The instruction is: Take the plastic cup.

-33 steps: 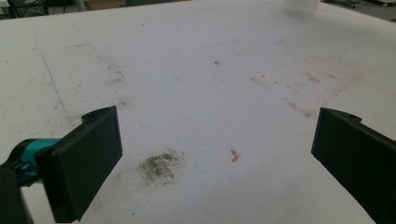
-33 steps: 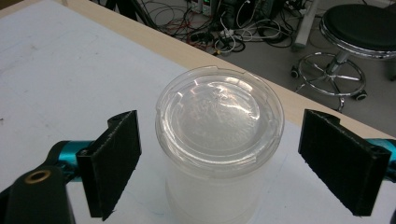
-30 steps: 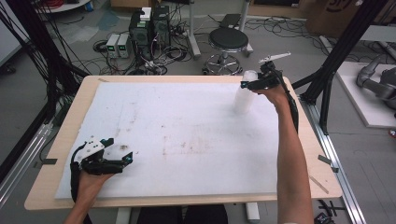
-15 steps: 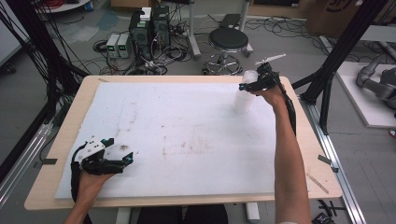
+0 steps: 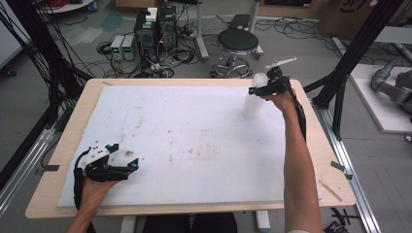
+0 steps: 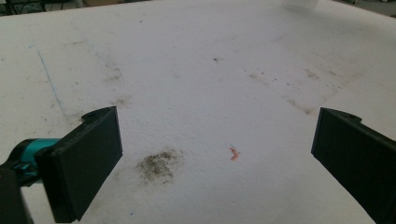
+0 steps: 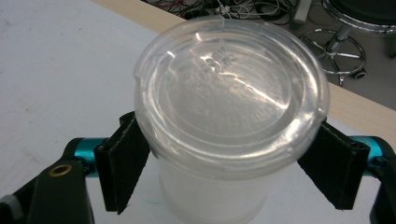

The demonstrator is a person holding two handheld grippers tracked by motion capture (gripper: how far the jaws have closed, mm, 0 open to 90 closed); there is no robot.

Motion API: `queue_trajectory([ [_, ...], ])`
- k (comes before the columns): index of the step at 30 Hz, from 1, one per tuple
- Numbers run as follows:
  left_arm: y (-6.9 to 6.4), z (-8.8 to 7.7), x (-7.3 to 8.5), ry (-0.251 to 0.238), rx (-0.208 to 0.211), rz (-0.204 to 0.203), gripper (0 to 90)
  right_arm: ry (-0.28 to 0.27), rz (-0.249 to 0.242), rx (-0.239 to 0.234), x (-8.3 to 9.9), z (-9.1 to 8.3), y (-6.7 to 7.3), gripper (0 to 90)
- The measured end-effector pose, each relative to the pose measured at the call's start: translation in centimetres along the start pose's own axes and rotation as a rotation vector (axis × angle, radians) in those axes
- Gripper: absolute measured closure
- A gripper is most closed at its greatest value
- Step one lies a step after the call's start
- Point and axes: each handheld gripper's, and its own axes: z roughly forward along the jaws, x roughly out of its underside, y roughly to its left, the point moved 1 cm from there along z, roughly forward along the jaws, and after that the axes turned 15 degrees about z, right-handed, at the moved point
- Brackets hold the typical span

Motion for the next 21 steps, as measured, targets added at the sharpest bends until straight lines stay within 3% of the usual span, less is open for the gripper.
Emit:
queue_trajectory([
  [14, -0.01, -0.02, -0.01, 0.002, 0.001, 0.007, 1.8, -0.004, -0.023, 0.005, -0.11, -0.29, 0.25, 32.7],
  [21, -0.01, -0.02, -0.01, 0.002, 0.002, 0.007, 1.8, -0.004, -0.025, 0.007, -0.1, -0.29, 0.24, 32.9],
])
